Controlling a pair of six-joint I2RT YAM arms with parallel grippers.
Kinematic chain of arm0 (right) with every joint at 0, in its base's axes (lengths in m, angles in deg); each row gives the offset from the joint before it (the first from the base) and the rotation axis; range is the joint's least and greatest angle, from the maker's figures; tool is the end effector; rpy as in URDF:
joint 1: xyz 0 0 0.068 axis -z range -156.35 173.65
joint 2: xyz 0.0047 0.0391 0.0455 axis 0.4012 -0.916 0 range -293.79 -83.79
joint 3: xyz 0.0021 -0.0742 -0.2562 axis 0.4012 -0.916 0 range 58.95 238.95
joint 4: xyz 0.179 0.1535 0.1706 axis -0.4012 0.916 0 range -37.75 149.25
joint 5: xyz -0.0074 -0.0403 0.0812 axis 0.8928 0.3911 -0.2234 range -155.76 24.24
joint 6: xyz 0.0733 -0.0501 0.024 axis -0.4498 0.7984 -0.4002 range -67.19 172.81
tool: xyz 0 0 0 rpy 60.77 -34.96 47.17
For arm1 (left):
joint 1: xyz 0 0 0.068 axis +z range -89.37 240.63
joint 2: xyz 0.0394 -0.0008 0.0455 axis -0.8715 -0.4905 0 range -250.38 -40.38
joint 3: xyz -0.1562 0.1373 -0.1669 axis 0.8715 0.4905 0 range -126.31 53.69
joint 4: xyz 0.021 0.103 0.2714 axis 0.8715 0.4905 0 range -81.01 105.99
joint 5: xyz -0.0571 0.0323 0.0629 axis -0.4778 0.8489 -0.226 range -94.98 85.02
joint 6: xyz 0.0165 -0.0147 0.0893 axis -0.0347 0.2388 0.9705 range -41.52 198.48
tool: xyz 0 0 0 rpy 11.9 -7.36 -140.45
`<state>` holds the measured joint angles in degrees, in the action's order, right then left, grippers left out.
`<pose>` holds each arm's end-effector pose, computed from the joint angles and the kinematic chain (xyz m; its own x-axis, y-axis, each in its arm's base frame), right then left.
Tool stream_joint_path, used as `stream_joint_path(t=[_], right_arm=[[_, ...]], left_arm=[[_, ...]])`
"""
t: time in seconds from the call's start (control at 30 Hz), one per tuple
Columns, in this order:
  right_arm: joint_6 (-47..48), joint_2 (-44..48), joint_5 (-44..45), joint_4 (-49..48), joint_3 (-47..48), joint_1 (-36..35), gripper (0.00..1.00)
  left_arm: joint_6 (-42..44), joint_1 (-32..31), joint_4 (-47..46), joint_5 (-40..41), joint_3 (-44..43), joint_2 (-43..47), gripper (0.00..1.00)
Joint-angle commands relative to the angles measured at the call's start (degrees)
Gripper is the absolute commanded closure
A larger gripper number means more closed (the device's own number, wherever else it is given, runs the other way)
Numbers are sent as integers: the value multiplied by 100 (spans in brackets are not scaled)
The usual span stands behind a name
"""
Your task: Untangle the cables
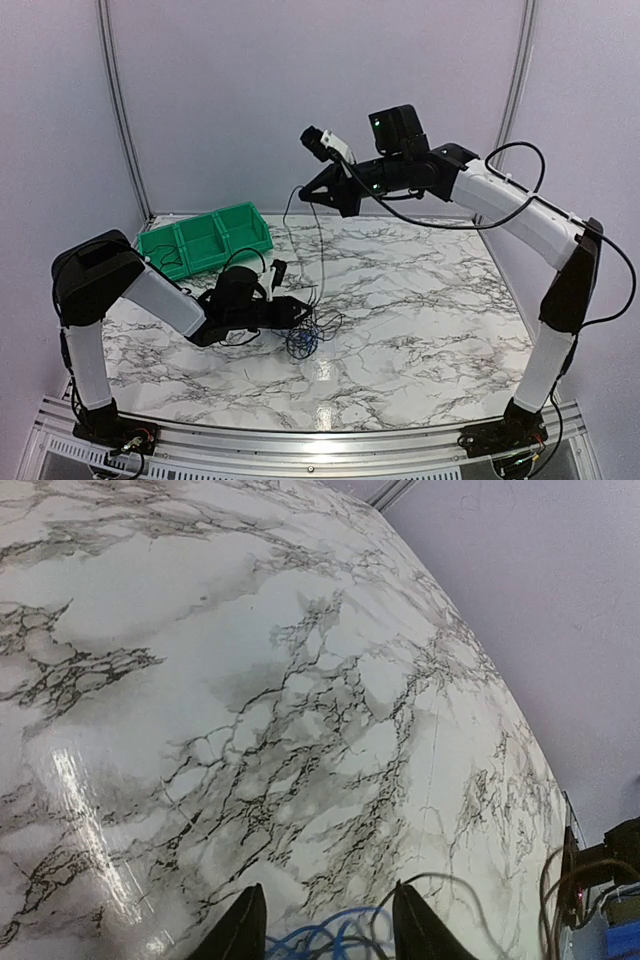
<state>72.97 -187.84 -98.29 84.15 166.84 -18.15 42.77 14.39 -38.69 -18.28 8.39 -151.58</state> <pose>0.3290 0.3537 0.3744 -0.0135 -0.4018 -0.9156 -0.9805 0.1850 -0.0667 0.2819 -0.3218 0.0776 -0.6740 -0.1175 -0.7293 0.5671 0.5503 -0.6128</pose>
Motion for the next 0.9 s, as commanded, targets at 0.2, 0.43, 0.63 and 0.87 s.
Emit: stream_joint_path(t=[0.2,0.43,0.63,0.87], right_arm=[[4,328,-12,130,1278,621,100],[-14,552,-119,40,677,690,100],[-4,684,-257,-83,101,686,100],[-83,719,-554,-249,-483,643,100]], left_arm=[[11,-99,-153,66,89,-333,57],[158,-97,-170,275,400,283,51],[1053,-229,-202,827,920,1748,38],[1828,-237,182,1295,711,2931,33]])
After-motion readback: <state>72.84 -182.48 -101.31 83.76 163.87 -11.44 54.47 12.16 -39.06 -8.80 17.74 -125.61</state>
